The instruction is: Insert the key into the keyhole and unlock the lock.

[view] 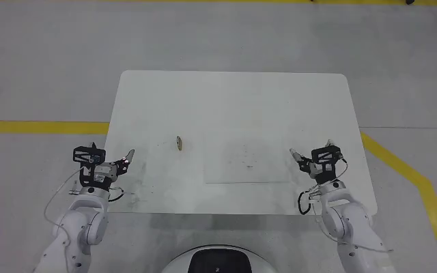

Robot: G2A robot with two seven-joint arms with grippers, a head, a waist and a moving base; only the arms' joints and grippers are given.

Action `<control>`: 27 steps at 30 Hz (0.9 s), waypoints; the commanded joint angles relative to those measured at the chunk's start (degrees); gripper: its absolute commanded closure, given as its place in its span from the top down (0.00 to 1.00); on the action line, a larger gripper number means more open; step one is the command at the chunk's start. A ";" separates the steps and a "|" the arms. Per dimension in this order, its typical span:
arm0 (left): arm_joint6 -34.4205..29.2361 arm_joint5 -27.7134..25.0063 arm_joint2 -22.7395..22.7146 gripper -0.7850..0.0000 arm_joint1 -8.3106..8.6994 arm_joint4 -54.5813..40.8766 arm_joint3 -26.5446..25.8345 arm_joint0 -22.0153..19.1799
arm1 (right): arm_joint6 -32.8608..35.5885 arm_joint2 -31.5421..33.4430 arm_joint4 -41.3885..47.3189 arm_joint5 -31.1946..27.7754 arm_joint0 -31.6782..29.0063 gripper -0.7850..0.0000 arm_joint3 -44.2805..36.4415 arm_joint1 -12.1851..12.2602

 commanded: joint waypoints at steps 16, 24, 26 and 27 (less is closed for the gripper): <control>0.00 0.00 0.00 1.00 0.00 0.00 0.00 0.00 | 9.84 -8.40 -6.02 -45.27 12.45 0.44 6.62 2.37; 0.00 0.00 0.00 1.00 0.00 0.00 0.00 0.00 | 11.42 -12.01 -9.77 -43.71 15.86 0.39 7.69 2.40; 0.00 0.00 0.00 1.00 0.00 0.00 0.00 0.00 | 12.33 -13.05 -11.01 -42.30 16.76 0.36 7.82 2.34; 0.00 0.00 0.00 1.00 0.00 0.00 0.00 0.00 | 12.51 -13.70 -11.41 -41.93 17.11 0.35 7.83 2.29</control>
